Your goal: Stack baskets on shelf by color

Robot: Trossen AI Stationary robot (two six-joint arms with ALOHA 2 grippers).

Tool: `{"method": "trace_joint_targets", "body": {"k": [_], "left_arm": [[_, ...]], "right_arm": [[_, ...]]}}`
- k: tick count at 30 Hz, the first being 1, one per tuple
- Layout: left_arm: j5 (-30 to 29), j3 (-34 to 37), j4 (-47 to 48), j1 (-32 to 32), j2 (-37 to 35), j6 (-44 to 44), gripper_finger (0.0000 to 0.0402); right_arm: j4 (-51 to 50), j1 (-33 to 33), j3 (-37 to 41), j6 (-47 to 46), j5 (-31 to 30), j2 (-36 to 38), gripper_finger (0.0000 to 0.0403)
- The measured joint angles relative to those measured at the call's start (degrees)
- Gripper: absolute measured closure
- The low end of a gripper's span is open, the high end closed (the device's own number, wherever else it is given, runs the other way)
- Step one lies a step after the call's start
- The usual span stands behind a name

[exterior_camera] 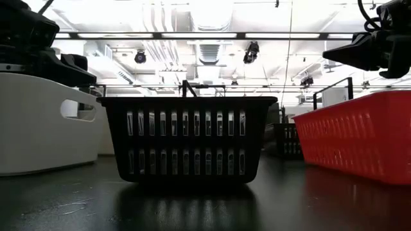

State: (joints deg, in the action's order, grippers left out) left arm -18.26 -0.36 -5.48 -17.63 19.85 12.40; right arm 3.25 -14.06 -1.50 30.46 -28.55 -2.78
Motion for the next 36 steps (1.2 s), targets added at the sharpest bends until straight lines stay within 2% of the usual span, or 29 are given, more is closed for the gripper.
{"method": "trace_joint_targets", "body": {"k": [29,31,34,36], "left_arm": [[0.0,0.0,0.0,0.0,0.0,0.0,0.0402],[-0.9,0.0,-0.4,0.0,0.0,3.1,0.0402],[-5.6,0.0,-2.8,0.0,-0.6,14.5,0.0402],[-8.3,0.0,-5.3,0.0,-1.0,19.1,0.0402]], "right_arm": [[0.0,0.0,0.0,0.1,0.0,0.0,0.0394],[0.0,0.0,0.0,0.0,0.0,0.0,0.0394],[0.0,0.0,0.0,0.1,0.0,0.0,0.0394],[0.0,0.0,0.0,0.0,0.0,0.0,0.0394]]}}
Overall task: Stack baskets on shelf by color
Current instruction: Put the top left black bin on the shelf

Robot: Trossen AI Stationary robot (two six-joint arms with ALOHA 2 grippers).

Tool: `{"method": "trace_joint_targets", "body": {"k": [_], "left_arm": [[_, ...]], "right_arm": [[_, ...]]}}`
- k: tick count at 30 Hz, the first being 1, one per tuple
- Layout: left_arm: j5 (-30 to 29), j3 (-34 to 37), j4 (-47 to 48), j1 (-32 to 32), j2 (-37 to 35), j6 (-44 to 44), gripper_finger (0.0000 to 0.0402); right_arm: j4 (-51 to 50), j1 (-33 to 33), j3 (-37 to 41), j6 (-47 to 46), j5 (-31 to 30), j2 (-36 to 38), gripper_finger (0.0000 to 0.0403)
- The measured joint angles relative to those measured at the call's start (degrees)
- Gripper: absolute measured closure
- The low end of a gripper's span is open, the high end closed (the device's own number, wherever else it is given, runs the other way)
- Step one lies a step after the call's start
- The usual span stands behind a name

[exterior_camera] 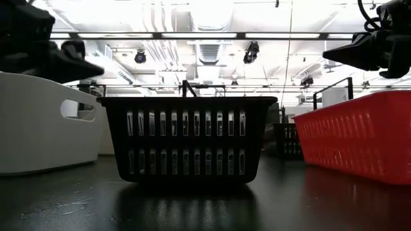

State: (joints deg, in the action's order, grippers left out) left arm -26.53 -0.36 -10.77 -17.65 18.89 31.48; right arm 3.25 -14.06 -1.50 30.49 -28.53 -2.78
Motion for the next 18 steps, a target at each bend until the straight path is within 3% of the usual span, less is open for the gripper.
{"method": "trace_joint_targets", "body": {"k": [4,8,10,14,18], "left_arm": [[-0.9,0.0,-1.8,0.0,-0.3,1.9,0.0402],[0.1,0.0,-6.2,0.0,-0.3,0.5,0.0402],[3.2,0.0,-10.5,0.0,-0.3,-5.4,0.0402],[5.0,0.0,-19.3,0.0,-0.3,-17.2,0.0402],[5.4,0.0,-24.8,0.0,-0.2,-18.8,0.0402]], "right_arm": [[1.2,0.1,0.0,-1.2,0.3,0.0,0.0394],[2.4,0.1,0.0,-25.3,1.7,0.0,0.0394],[2.5,0.2,0.0,-31.6,1.5,0.0,0.0394],[2.5,0.2,0.0,-34.4,1.5,0.0,0.0394],[2.6,0.2,0.0,-34.4,1.5,0.0,0.0394]]}}
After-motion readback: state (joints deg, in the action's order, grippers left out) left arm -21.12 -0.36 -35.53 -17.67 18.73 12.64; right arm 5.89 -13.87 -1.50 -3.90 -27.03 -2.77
